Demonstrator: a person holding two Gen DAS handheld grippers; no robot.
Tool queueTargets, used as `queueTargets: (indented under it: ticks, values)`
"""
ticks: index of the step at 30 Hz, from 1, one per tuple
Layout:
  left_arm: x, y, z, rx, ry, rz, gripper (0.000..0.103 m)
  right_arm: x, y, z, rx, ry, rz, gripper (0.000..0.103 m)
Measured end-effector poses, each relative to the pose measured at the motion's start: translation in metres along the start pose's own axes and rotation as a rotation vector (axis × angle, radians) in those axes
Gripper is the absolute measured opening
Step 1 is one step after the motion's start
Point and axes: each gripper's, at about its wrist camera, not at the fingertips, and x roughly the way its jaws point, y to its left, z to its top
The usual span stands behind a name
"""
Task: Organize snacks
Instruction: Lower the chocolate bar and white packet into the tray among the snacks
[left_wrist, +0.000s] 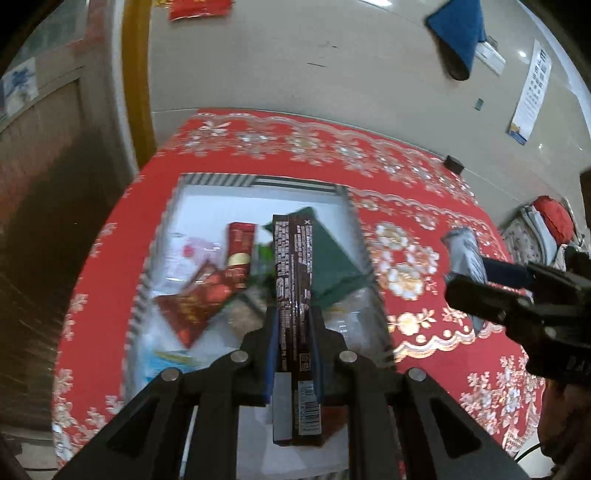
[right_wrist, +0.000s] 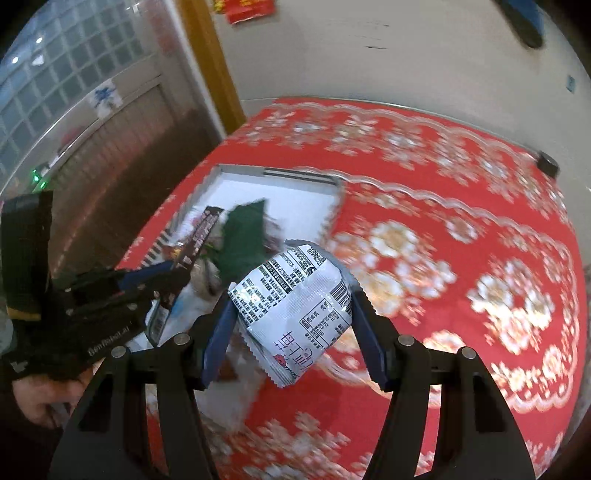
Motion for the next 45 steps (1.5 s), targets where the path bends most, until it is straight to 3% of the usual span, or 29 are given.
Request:
queueTargets:
  ticks: [7, 18, 45]
  values:
    - [0.001, 0.024, 0.003, 0.005, -0.011, 0.030, 0.017, 0.035, 0.036, 0.025, -0.033, 0.034, 0.038, 0.062]
    - [0.018, 0.039, 0.009, 0.009, 0.036, 0.029, 0.017, 0.060, 0.064, 0.025, -0.036, 0.081, 0.049, 0.062]
    - [0.029, 0.042, 0.000, 0.027, 0.085, -0.019, 0.017, 0.072, 0.066, 0.022, -0.002, 0.115, 0.023, 0.062]
